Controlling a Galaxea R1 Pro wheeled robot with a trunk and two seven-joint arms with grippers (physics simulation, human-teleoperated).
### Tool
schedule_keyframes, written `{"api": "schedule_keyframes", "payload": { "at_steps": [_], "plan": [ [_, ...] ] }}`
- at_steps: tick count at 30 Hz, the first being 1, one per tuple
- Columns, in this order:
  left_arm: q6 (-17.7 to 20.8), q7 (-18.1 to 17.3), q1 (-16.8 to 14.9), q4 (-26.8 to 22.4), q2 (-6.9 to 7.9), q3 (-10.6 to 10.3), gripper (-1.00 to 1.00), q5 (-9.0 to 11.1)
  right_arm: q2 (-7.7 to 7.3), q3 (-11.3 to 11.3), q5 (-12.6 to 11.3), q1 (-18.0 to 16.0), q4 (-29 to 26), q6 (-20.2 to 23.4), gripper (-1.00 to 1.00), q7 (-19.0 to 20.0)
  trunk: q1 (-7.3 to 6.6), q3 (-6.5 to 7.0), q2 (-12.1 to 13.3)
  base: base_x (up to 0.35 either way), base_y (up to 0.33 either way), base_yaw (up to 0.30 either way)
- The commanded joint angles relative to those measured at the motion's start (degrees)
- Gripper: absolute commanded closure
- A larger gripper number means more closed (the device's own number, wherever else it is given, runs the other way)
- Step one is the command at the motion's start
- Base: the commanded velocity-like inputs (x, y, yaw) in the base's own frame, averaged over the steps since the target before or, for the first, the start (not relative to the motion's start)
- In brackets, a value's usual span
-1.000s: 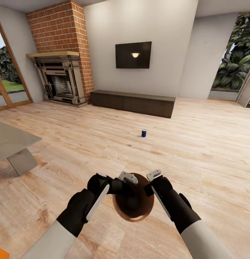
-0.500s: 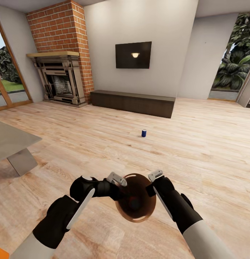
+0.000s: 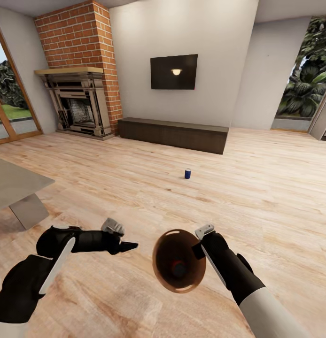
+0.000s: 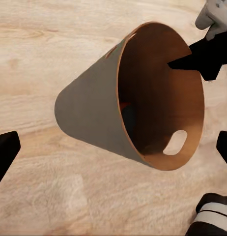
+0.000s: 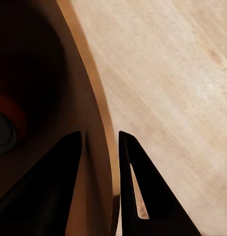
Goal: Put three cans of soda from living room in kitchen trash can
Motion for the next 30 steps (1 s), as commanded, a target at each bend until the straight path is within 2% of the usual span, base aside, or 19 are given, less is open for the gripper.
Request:
{"api": "schedule_keyframes", "payload": {
  "at_steps": [1, 5, 6, 9, 10, 12, 14, 15, 16, 19, 20, 25, 26, 27, 30],
  "plan": [
    [-1.1, -4.3, 1.1, 0.0, 1.10, 4.3, -1.00, 0.1, 0.00, 0.0, -0.5, 0.0, 0.1, 0.0, 1.00, 0.0, -0.01, 0.01, 0.0, 0.000, 0.000, 0.000],
    [-4.0, -12.1, 2.8, 0.0, 2.88, 12.1, -1.00, -0.1, -0.01, 0.1, -0.5, 0.0, 0.3, 0.0, 1.00, -0.1, -0.01, 0.01, 0.0, 0.000, 0.000, 0.000],
    [-5.2, -14.8, 3.6, 0.1, 3.32, 15.3, -1.00, -0.3, -0.01, 0.1, -0.5, 0.0, 0.3, 0.0, 1.00, -0.1, -0.01, 0.01, 0.0, 0.000, 0.000, 0.000],
    [-7.6, -17.1, 5.3, 0.5, 3.76, 19.2, -1.00, -0.6, -0.25, 0.0, -0.5, 0.0, 0.4, 0.0, 1.00, 0.0, -0.01, 0.01, 0.0, 0.000, 0.000, 0.000],
    [-10.7, -16.9, 6.9, 1.8, 3.86, 20.5, -1.00, -0.7, -0.84, 0.0, -0.7, 0.1, 0.3, 0.0, 1.00, 0.1, -0.01, 0.01, 0.0, 0.000, 0.000, 0.000],
    [-15.1, -14.9, 8.5, 3.9, 3.74, 21.1, -1.00, -0.8, -1.34, -0.5, -0.8, 0.1, 0.1, 0.0, 1.00, 0.3, -0.01, 0.01, 0.0, 0.000, 0.000, 0.000],
    [-21.3, -10.4, 10.4, 6.2, 3.60, 21.5, -1.00, -0.9, -1.65, -3.7, -1.0, 0.2, -0.3, 0.0, 1.00, 0.7, -0.01, 0.01, 0.0, 0.000, 0.000, 0.000],
    [-22.7, -9.3, 11.1, 6.6, 3.57, 21.5, -1.00, -0.9, -1.71, -4.9, -1.0, 0.2, -0.4, 0.0, 1.00, 0.8, -0.01, 0.01, 0.0, 0.000, 0.000, 0.000],
    [-25.6, -7.6, 12.4, 7.7, 3.53, 21.6, -1.00, -0.9, -1.83, -7.2, -1.0, 0.2, -0.7, 0.0, 1.00, 1.0, -0.01, 0.01, 0.0, 0.000, 0.000, 0.000],
    [-30.5, -6.0, 14.0, 10.6, 3.46, 21.6, -1.00, -0.9, -2.42, -10.3, -1.1, 0.3, -1.1, 0.0, 1.00, 1.8, -0.01, 0.01, 0.0, 0.000, 0.000, 0.000],
    [-33.9, -5.4, 14.6, 13.2, 3.42, 21.6, -1.00, -0.9, -3.25, -11.7, -1.1, 0.4, -1.5, -1.2, 1.00, 2.8, -0.01, 0.01, 0.0, 0.000, 0.000, 0.000],
    [-42.6, -2.7, 15.3, 21.7, 3.38, 21.6, -1.00, -0.8, -5.67, -13.6, -1.0, 1.4, -2.8, -6.9, 1.00, 5.8, -0.01, 0.01, 0.0, 0.000, 0.000, 0.000],
    [-44.5, -1.8, 15.4, 23.5, 3.38, 21.6, -1.00, -0.8, -6.14, -13.9, -1.0, 2.1, -2.9, -8.1, 1.00, 6.3, -0.01, 0.01, 0.0, 0.000, 0.000, 0.000],
    [-48.2, 0.4, 15.5, 26.7, 3.35, 21.7, -1.00, -0.8, -6.84, -14.8, -1.0, 3.9, -3.2, -10.8, 1.00, 7.0, -0.01, 0.01, 0.0, 0.000, 0.000, 0.000],
    [-53.0, 4.4, 15.6, 30.3, 3.26, 21.5, -1.00, -0.9, -7.41, -17.0, -1.0, 6.8, -3.4, -15.5, 1.00, 7.6, -0.01, 0.01, 0.0, 0.000, 0.000, 0.000]
  ]
}}
